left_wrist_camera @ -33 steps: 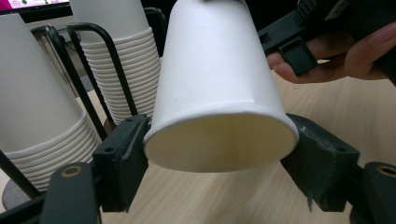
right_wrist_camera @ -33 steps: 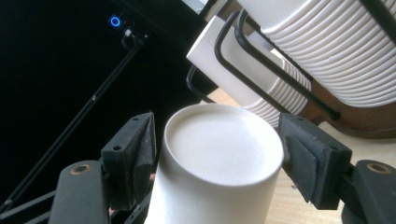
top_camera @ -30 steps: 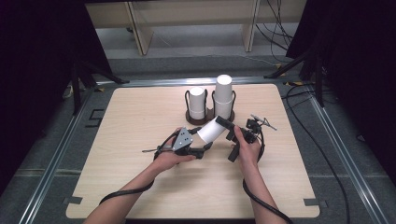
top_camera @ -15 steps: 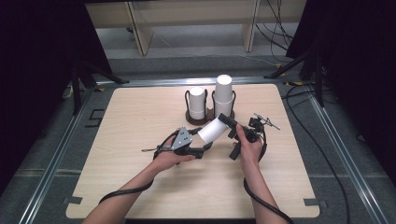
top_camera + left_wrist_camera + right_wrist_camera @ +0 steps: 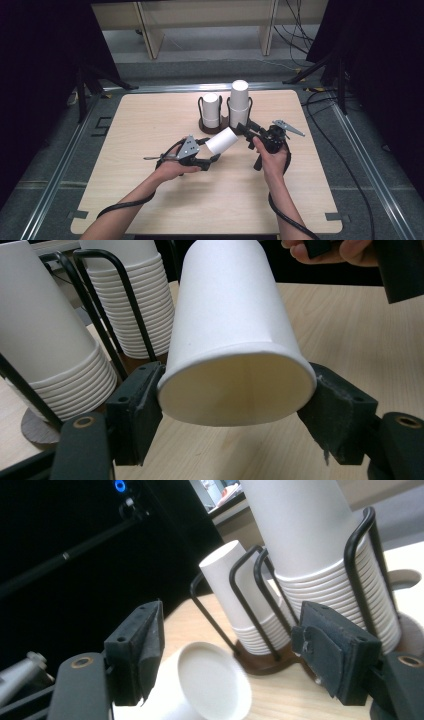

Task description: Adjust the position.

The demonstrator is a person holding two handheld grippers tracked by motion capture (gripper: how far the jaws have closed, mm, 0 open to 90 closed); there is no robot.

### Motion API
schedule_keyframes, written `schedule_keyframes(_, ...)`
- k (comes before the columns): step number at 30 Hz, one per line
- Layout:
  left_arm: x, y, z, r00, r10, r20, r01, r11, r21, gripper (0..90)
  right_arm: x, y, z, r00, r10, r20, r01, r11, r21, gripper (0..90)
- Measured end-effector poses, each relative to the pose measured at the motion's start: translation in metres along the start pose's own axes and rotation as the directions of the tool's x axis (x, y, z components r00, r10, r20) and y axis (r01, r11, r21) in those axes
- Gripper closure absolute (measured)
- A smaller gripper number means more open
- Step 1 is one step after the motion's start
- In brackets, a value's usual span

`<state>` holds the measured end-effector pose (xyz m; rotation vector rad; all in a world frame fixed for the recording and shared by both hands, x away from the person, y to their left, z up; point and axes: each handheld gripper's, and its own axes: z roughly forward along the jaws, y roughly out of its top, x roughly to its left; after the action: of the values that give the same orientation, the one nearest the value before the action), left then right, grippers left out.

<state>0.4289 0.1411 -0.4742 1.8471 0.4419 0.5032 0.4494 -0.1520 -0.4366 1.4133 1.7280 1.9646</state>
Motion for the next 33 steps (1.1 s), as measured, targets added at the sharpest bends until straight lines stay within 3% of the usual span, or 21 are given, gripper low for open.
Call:
schedule_keyframes(3, 0.003, 0.0, -0.005, 0.9998, 0.016, 0.008, -0.016, 0.9998, 0.012, 28.1, 0.0, -0.001, -0.002, 0.9974, -0.071, 0.014, 0.071, 0.997, 0.023, 29.1)
schedule_keyframes(7, 0.007, 0.001, -0.011, 0.9992, 0.028, 0.027, -0.029, 0.9988, 0.038, 28.1, -0.002, -0.003, -0.005, 0.9854, -0.169, 0.02, 0.168, 0.985, 0.048, 29.9)
schedule_keyframes(8, 0.007, 0.0, -0.013, 0.9991, 0.032, 0.026, -0.033, 0.9986, 0.041, 28.1, -0.001, -0.004, -0.006, 0.9868, -0.162, 0.002, 0.161, 0.986, 0.051, 29.8)
schedule_keyframes(9, 0.008, 0.0, -0.014, 0.9988, 0.038, 0.03, -0.039, 0.9981, 0.047, 28.1, -0.003, -0.004, -0.007, 0.9781, -0.208, 0.013, 0.207, 0.977, 0.055, 29.7)
schedule_keyframes(10, 0.009, 0.0, -0.015, 0.9984, 0.04, 0.039, -0.042, 0.9977, 0.053, 28.1, -0.003, -0.004, -0.007, 0.9754, -0.22, 0.017, 0.218, 0.974, 0.062, 29.7)
schedule_keyframes(11, 0.01, 0.0, -0.017, 0.9983, 0.042, 0.04, -0.044, 0.9975, 0.055, 28.1, -0.003, -0.004, -0.008, 0.9791, -0.203, 0.01, 0.202, 0.977, 0.068, 29.6)
schedule_keyframes(12, 0.01, 0.001, -0.018, 0.9979, 0.046, 0.045, -0.049, 0.9974, 0.054, 28.1, -0.004, -0.004, -0.009, 0.9771, -0.212, 0.012, 0.211, 0.975, 0.074, 29.5)
schedule_keyframes(14, 0.011, 0.001, -0.02, 0.9973, 0.045, 0.057, -0.048, 0.9972, 0.057, 28.2, -0.006, -0.004, -0.011, 0.9669, -0.252, 0.037, 0.248, 0.965, 0.085, 29.5)
schedule_keyframes(15, 0.012, 0.001, -0.022, 0.9964, 0.058, 0.062, -0.062, 0.9957, 0.068, 28.2, -0.006, -0.004, -0.012, 0.9676, -0.251, 0.03, 0.247, 0.965, 0.085, 29.5)
schedule_keyframes(17, 0.012, 0.002, -0.024, 0.9954, 0.06, 0.075, -0.066, 0.995, 0.076, 28.3, -0.008, -0.004, -0.014, 0.9538, -0.295, 0.054, 0.29, 0.953, 0.091, 29.6)
schedule_keyframes(19, 0.013, 0.003, -0.026, 0.994, 0.067, 0.087, -0.074, 0.9939, 0.081, 28.3, -0.008, -0.005, -0.016, 0.9569, -0.287, 0.046, 0.28, 0.953, 0.114, 29.6)
schedule_keyframes(20, 0.013, 0.003, -0.027, 0.9937, 0.069, 0.089, -0.077, 0.9931, 0.089, 28.2, -0.01, -0.005, -0.017, 0.9509, -0.304, 0.061, 0.295, 0.949, 0.114, 29.6)
schedule_keyframes(21, 0.013, 0.004, -0.027, 0.9925, 0.073, 0.098, -0.082, 0.9927, 0.088, 28.3, -0.011, -0.006, -0.017, 0.95, -0.305, 0.066, 0.296, 0.947, 0.124, 29.5)
schedule_keyframes(22, 0.013, 0.005, -0.028, 0.9916, 0.079, 0.102, -0.088, 0.9919, 0.091, 28.3, -0.014, -0.006, -0.019, 0.9431, -0.327, 0.062, 0.318, 0.94, 0.124, 29.1)
schedule_keyframes(23, 0.013, 0.006, -0.029, 0.9913, 0.079, 0.105, -0.089, 0.9917, 0.092, 28.3, -0.013, -0.008, -0.019, 0.9502, -0.305, 0.065, 0.294, 0.945, 0.141, 28.9)
schedule_keyframes(25, 0.013, 0.009, -0.029, 0.9899, 0.085, 0.113, -0.096, 0.9913, 0.09, 28.3, -0.015, -0.009, -0.02, 0.9411, -0.333, 0.058, 0.322, 0.935, 0.151, 28.1)
schedule_keyframes(30, 0.012, 0.011, -0.031, 0.9872, 0.094, 0.129, -0.106, 0.99, 0.092, 28.3, -0.015, -0.016, -0.021, 0.9422, -0.335, 0.019, 0.328, 0.932, 0.152, 27.6)
schedule_keyframes(31, 0.012, 0.011, -0.032, 0.9865, 0.095, 0.133, -0.108, 0.9897, 0.094, 28.3, -0.015, -0.017, -0.022, 0.9363, -0.351, 0.019, 0.343, 0.925, 0.161, 27.6)
schedule_keyframes(32, 0.011, 0.011, -0.032, 0.9863, 0.095, 0.135, -0.108, 0.9896, 0.095, 28.4, -0.014, -0.018, -0.022, 0.9357, -0.352, 0.021, 0.344, 0.925, 0.162, 27.7)
schedule_keyframes(33, 0.011, 0.012, -0.033, 0.9855, 0.1, 0.137, -0.114, 0.9883, 0.101, 28.4, -0.014, -0.018, -0.022, 0.9291, -0.369, 0.017, 0.361, 0.916, 0.173, 27.7)
